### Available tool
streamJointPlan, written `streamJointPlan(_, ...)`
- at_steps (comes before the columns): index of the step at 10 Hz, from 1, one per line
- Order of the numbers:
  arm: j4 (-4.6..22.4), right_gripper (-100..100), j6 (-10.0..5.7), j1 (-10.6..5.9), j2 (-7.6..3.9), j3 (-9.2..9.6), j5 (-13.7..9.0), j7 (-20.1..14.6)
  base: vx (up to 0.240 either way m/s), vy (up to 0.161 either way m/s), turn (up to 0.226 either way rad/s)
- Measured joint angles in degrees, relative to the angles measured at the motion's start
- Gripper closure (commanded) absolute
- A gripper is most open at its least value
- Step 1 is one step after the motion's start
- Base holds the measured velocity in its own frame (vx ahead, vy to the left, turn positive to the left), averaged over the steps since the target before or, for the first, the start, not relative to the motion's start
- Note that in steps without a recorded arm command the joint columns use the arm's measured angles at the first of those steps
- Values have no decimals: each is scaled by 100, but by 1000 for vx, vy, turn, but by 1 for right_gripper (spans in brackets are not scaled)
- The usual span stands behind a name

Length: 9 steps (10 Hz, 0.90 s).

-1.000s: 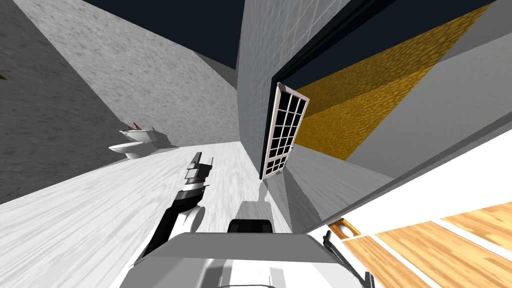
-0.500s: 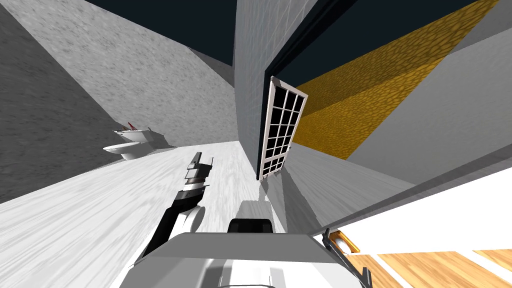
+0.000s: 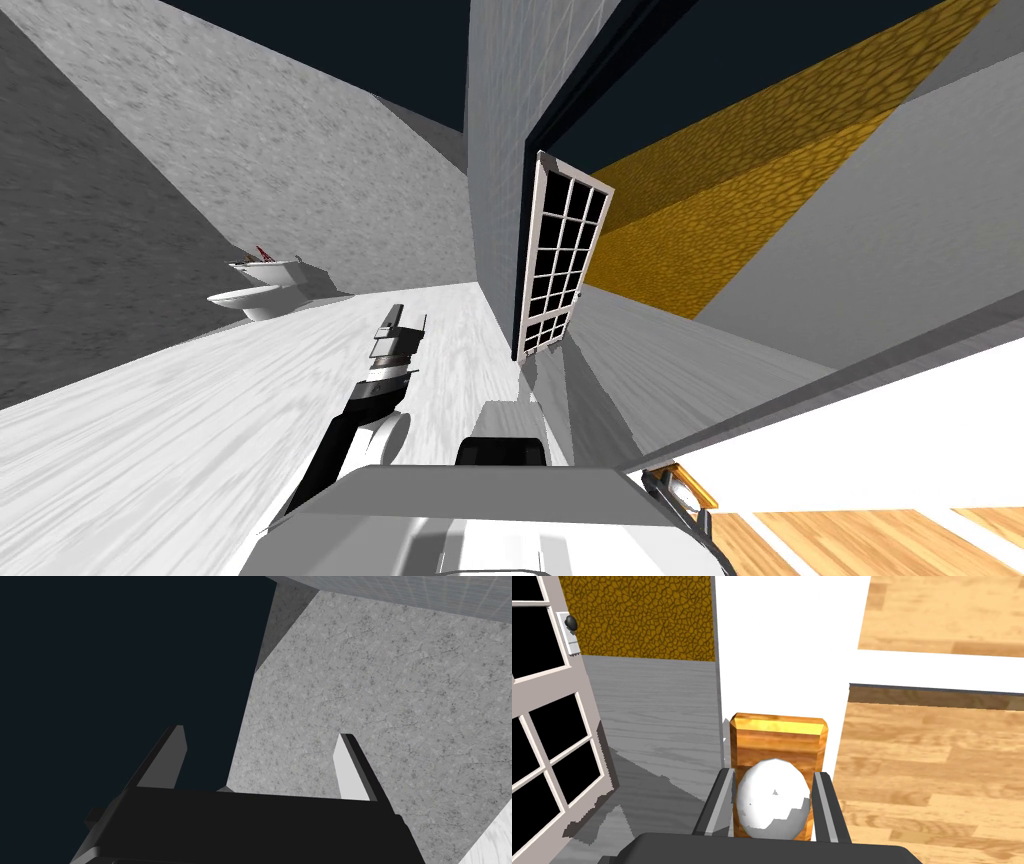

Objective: Push the door open

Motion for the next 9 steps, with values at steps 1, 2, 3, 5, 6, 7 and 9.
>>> streamJointPlan(1,4,100,4,3,4,4,0,1,-3,5,1)
streamJointPlan(2,7,100,7,5,8,7,0,1,0,0,0)
streamJointPlan(3,8,100,8,6,10,8,0,2,49,-64,-70)
streamJointPlan(5,159,100,54,-161,-15,-114,-14,42,74,-126,-31)
streamJointPlan(6,142,100,96,-212,-29,-199,-28,97,69,-118,-29)
streamJointPlan(7,199,100,102,-313,-81,-291,-40,123,70,-149,-41)
streamJointPlan(9,241,100,153,-478,-128,-485,-66,202,73,-139,-43)
